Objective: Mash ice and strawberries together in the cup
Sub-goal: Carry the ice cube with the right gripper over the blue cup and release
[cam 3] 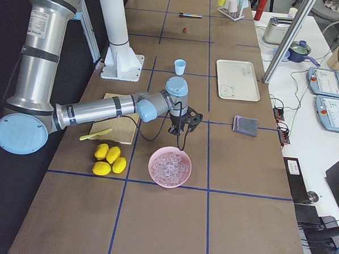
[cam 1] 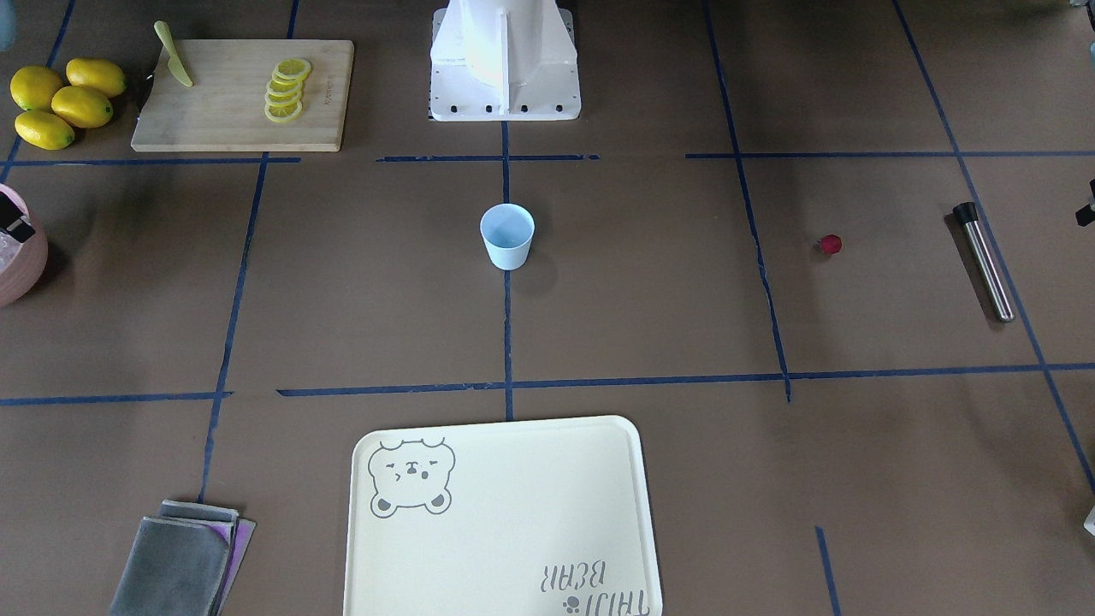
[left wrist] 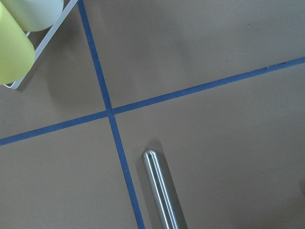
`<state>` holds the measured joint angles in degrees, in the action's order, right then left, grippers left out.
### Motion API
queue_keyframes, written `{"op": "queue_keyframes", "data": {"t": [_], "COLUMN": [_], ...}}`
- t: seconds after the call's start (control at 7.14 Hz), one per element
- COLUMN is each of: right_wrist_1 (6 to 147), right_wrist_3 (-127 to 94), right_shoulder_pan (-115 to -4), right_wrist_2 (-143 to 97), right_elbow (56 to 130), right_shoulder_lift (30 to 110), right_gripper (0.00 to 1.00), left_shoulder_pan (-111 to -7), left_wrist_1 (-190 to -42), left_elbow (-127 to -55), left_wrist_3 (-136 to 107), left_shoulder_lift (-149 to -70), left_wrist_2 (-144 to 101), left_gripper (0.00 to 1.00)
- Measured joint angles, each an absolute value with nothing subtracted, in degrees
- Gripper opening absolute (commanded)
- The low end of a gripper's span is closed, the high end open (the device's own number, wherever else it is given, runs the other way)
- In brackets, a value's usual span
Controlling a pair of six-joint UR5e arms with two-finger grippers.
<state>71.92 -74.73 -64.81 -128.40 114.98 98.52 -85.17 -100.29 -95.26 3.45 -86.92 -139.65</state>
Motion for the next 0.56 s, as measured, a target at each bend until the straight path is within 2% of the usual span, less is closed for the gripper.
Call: {"op": "queue_keyframes", "data": {"t": [0.56], "right_wrist_1": [77.2], "right_wrist_3": [-96.3], "right_shoulder_pan": [-54.4], "right_wrist_2": [-131.0], "right_elbow": [115.0], "right_shoulder_lift": [73.7], "right_gripper": [0.02], "left_shoulder_pan": [-85.1], "left_wrist_1": [-101.2], "left_elbow": [-94.9], "left_wrist_3": [3.5], "left_shoulder_lift": [-86.9], "left_wrist_2": [-139.6], "left_gripper": [1.0]}}
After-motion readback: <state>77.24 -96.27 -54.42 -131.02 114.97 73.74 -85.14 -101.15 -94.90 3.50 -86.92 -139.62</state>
